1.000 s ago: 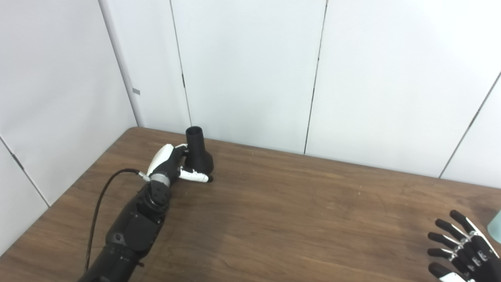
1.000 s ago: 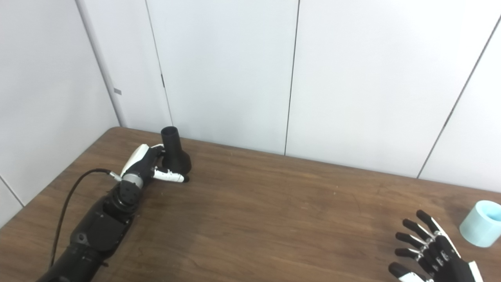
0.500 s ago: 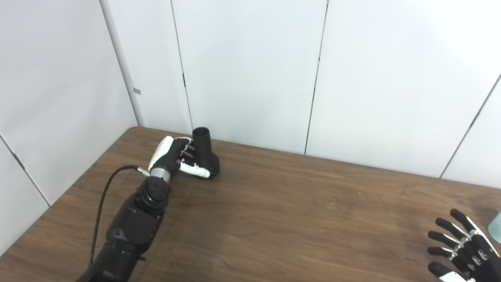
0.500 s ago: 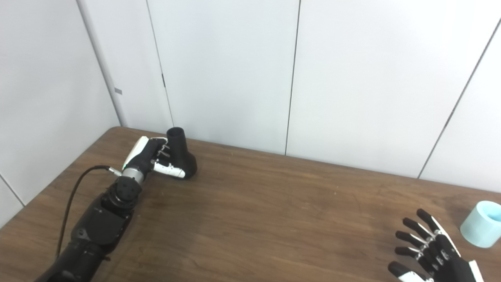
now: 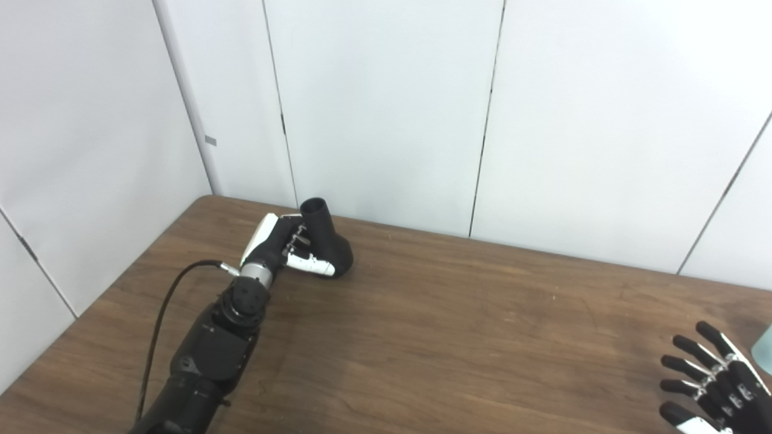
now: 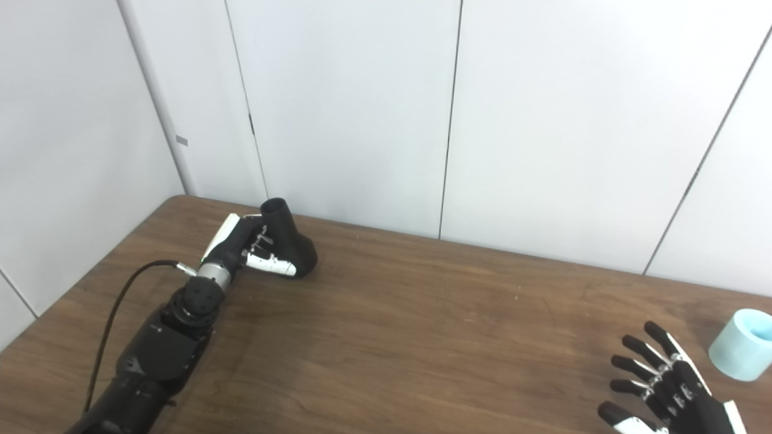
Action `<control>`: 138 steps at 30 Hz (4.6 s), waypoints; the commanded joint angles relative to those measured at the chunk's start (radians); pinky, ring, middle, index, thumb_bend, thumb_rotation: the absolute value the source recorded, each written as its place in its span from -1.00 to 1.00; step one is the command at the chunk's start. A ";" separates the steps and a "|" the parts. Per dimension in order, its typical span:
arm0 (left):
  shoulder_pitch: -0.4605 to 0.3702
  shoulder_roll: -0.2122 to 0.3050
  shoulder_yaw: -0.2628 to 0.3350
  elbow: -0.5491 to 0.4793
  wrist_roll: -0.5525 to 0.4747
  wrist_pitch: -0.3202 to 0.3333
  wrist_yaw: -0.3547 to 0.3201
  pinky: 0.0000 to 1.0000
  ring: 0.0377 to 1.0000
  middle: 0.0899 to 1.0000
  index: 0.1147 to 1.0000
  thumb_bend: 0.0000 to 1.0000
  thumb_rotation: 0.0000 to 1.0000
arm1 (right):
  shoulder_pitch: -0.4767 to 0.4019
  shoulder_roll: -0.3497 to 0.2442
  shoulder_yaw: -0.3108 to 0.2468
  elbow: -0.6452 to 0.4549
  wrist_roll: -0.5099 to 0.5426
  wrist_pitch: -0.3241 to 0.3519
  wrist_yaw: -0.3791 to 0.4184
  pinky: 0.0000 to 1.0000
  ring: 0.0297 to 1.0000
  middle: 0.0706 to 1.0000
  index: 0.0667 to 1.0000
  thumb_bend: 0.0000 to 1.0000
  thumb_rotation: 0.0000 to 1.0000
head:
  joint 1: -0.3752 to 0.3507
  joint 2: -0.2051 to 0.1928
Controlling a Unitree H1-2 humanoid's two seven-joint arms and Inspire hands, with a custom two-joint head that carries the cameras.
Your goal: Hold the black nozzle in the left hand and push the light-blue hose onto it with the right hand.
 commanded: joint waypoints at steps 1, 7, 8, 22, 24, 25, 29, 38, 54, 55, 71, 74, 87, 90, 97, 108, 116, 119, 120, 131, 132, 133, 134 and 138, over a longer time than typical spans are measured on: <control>0.009 -0.011 -0.035 -0.013 0.013 -0.005 -0.033 0.43 0.04 -0.21 -0.11 0.05 -1.00 | -0.027 -0.006 -0.004 -0.041 0.004 -0.009 -0.003 0.23 0.46 0.62 0.79 0.49 -0.54 | -0.008 0.003; 0.022 0.000 -0.110 -0.049 0.062 -0.009 -0.073 0.97 0.17 -0.19 -0.12 0.05 -1.00 | -0.034 0.003 0.003 -0.055 -0.005 0.012 -0.013 0.24 0.46 0.62 0.79 0.49 -0.53 | -0.052 0.018; 0.024 0.000 -0.119 -0.054 0.062 -0.011 -0.084 0.99 0.19 -0.20 -0.12 0.05 -1.00 | -0.035 0.005 0.004 -0.061 -0.009 0.021 -0.017 0.22 0.47 0.62 0.79 0.49 -0.53 | -0.052 0.018; 0.056 -0.036 -0.392 -0.155 0.206 -0.110 -0.169 1.00 0.25 -0.13 -0.16 0.05 -1.00 | -0.055 0.035 0.018 -0.109 -0.069 0.096 -0.060 0.16 0.40 0.58 0.78 0.52 -0.47 | -0.143 0.056; 0.062 -0.045 -0.413 -0.175 0.211 -0.109 -0.179 1.00 0.25 -0.13 -0.16 0.05 -1.00 | -0.056 0.040 0.022 -0.119 -0.077 0.104 -0.063 0.15 0.41 0.58 0.78 0.51 -0.47 | -0.156 0.063; 0.067 -0.052 -0.423 -0.186 0.211 -0.109 -0.184 1.00 0.25 -0.13 -0.16 0.05 -1.00 | -0.058 0.042 0.024 -0.121 -0.083 0.104 -0.065 0.14 0.41 0.58 0.78 0.50 -0.47 | -0.156 0.063; 0.084 -0.072 -0.453 -0.221 0.207 -0.118 -0.202 1.00 0.24 -0.10 -0.18 0.05 -1.00 | -0.063 0.049 0.029 -0.130 -0.095 0.106 -0.072 0.12 0.40 0.58 0.79 0.49 -0.47 | -0.175 0.069; 0.109 -0.120 -0.501 -0.280 0.171 -0.138 -0.254 1.00 0.20 -0.13 -0.16 0.05 -1.00 | -0.072 0.061 0.042 -0.140 -0.119 0.099 -0.080 0.10 0.38 0.57 0.78 0.51 -0.42 | -0.237 0.084; 0.125 -0.170 -0.565 -0.325 0.187 -0.122 -0.297 1.00 0.19 -0.11 -0.17 0.05 -1.00 | -0.081 0.073 0.047 -0.162 -0.133 0.126 -0.097 0.11 0.40 0.58 0.77 0.50 -0.41 | -0.291 0.099; 0.125 -0.170 -0.566 -0.326 0.187 -0.121 -0.297 1.00 0.19 -0.11 -0.17 0.05 -1.00 | -0.081 0.073 0.047 -0.163 -0.133 0.126 -0.097 0.11 0.40 0.58 0.77 0.50 -0.41 | -0.291 0.099; 0.143 -0.179 -0.592 -0.293 0.190 -0.170 -0.300 1.00 0.18 -0.10 -0.18 0.05 -1.00 | -0.112 0.049 0.014 -0.222 -0.128 0.185 -0.103 0.17 0.43 0.57 0.75 0.47 -0.43 | -0.397 0.081; 0.139 -0.179 -0.595 -0.283 0.190 -0.184 -0.301 1.00 0.19 -0.10 -0.18 0.05 -1.00 | -0.139 0.008 0.000 -0.258 -0.171 0.211 -0.105 0.11 0.39 0.56 0.74 0.48 -0.44 | -0.417 0.080; 0.136 -0.147 -0.577 -0.241 0.175 -0.231 -0.301 1.00 0.20 -0.10 -0.18 0.05 -1.00 | -0.327 -0.331 -0.120 -0.266 -0.267 0.393 -0.053 0.07 0.34 0.54 0.67 0.50 -0.59 | -0.592 0.034; 0.137 -0.137 -0.569 -0.221 0.166 -0.253 -0.296 1.00 0.21 -0.10 -0.18 0.05 -1.00 | -0.365 -0.388 -0.128 -0.206 -0.301 0.395 -0.028 0.04 0.30 0.52 0.60 0.56 -0.67 | -0.642 0.009; 0.141 -0.119 -0.553 -0.169 0.156 -0.323 -0.275 1.00 0.19 -0.09 -0.19 0.05 -1.00 | -0.465 -0.494 -0.090 -0.067 -0.537 0.396 0.157 0.14 0.34 0.52 0.56 0.64 -0.78 | -0.747 -0.051; 0.148 -0.112 -0.533 -0.128 0.143 -0.383 -0.278 1.00 0.17 -0.10 -0.18 0.05 -1.00 | -0.615 -0.511 -0.072 0.160 -0.748 0.396 0.373 0.30 0.53 0.62 0.61 0.68 -0.75 | -0.790 -0.080; 0.151 -0.106 -0.536 -0.122 0.136 -0.386 -0.285 1.00 0.17 -0.10 -0.19 0.05 -1.00 | -0.670 -0.586 0.064 0.328 -0.771 0.393 0.376 0.40 0.67 0.76 0.68 0.75 -0.73 | -0.791 -0.091; 0.153 -0.106 -0.540 -0.122 0.139 -0.389 -0.282 1.00 0.17 -0.09 -0.19 0.05 -1.00 | -0.687 -0.603 0.114 0.358 -0.782 0.393 0.376 0.41 0.69 0.77 0.69 0.75 -0.75 | -0.787 -0.093; 0.153 -0.106 -0.540 -0.121 0.140 -0.391 -0.281 1.00 0.17 -0.09 -0.19 0.05 -1.00 | -0.692 -0.606 0.129 0.369 -0.782 0.393 0.375 0.42 0.70 0.77 0.69 0.75 -0.75 | -0.786 -0.094; 0.154 -0.112 -0.536 -0.128 0.137 -0.378 -0.280 1.00 0.18 -0.09 -0.19 0.05 -1.00 | -0.719 -0.604 0.208 0.433 -0.769 0.394 0.390 0.40 0.67 0.78 0.70 0.77 -0.79 | -0.773 -0.090; 0.154 -0.113 -0.536 -0.130 0.136 -0.377 -0.280 1.00 0.18 -0.09 -0.19 0.05 -1.00 | -0.721 -0.605 0.213 0.436 -0.768 0.394 0.392 0.41 0.67 0.78 0.70 0.77 -0.78 | -0.773 -0.090; 0.154 -0.114 -0.535 -0.133 0.137 -0.373 -0.279 1.00 0.18 -0.09 -0.19 0.05 -1.00 | -0.719 -0.604 0.217 0.433 -0.767 0.394 0.397 0.41 0.68 0.78 0.70 0.77 -0.78 | -0.774 -0.088; 0.155 -0.114 -0.535 -0.136 0.137 -0.370 -0.279 1.00 0.18 -0.09 -0.19 0.05 -1.00 | -0.718 -0.604 0.220 0.431 -0.766 0.395 0.400 0.42 0.69 0.78 0.70 0.77 -0.77 | -0.774 -0.088; 0.156 -0.117 -0.534 -0.139 0.140 -0.369 -0.275 1.00 0.18 -0.09 -0.19 0.05 -1.00 | -0.716 -0.595 0.227 0.430 -0.772 0.395 0.418 0.44 0.70 0.78 0.70 0.77 -0.75 | -0.774 -0.088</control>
